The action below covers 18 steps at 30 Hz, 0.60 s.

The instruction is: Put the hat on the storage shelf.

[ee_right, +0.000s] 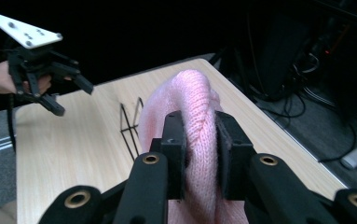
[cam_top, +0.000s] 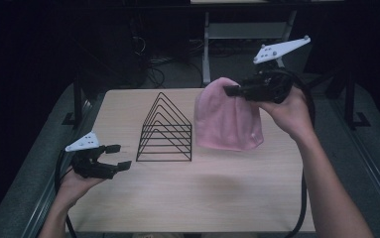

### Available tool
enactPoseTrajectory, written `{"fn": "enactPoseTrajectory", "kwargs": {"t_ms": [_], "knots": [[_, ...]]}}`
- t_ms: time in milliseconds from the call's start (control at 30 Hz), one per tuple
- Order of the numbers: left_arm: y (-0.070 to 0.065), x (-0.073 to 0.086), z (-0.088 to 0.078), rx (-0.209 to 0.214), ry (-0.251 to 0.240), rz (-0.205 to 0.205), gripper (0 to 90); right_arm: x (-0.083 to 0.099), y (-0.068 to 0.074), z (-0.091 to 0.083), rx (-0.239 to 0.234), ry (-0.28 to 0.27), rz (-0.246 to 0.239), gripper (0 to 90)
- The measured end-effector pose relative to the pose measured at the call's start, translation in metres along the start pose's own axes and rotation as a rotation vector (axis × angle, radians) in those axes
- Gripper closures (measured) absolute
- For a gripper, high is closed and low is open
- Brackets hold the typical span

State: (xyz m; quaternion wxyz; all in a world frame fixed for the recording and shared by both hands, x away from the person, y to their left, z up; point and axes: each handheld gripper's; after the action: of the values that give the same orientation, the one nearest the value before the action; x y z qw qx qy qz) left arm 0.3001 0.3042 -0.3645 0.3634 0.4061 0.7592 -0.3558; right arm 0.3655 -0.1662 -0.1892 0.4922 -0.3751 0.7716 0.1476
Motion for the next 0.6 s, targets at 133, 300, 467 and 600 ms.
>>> {"fn": "enactPoseTrajectory", "kwargs": {"t_ms": [133, 300, 467, 600], "knots": [[-0.001, -0.009, 0.0, 0.009, 0.009, 0.018, 20.4, -0.014, 0.01, 0.008, -0.033, -0.01, -0.021, 74.9], [-0.002, -0.021, 0.004, 0.027, 0.017, 0.041, 20.5, -0.027, 0.022, 0.016, -0.067, -0.035, -0.044, 74.8], [-0.005, -0.032, 0.008, 0.06, 0.014, 0.059, 21.1, -0.037, 0.033, 0.024, -0.09, -0.041, -0.055, 74.8], [-0.006, -0.037, 0.011, 0.072, 0.024, 0.071, 21.1, -0.041, 0.038, 0.029, -0.103, -0.051, -0.061, 74.8]]}}
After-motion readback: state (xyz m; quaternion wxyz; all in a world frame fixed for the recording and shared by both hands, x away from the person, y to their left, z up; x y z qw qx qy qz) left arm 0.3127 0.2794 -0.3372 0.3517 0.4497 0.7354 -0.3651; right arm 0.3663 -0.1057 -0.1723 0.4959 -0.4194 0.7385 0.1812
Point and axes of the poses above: each handheld gripper's, and its own axes: z roughly forward along the jaws, x roughly out of its underside, y roughly to its left, and after that the axes turned 14 degrees about x, right-handed
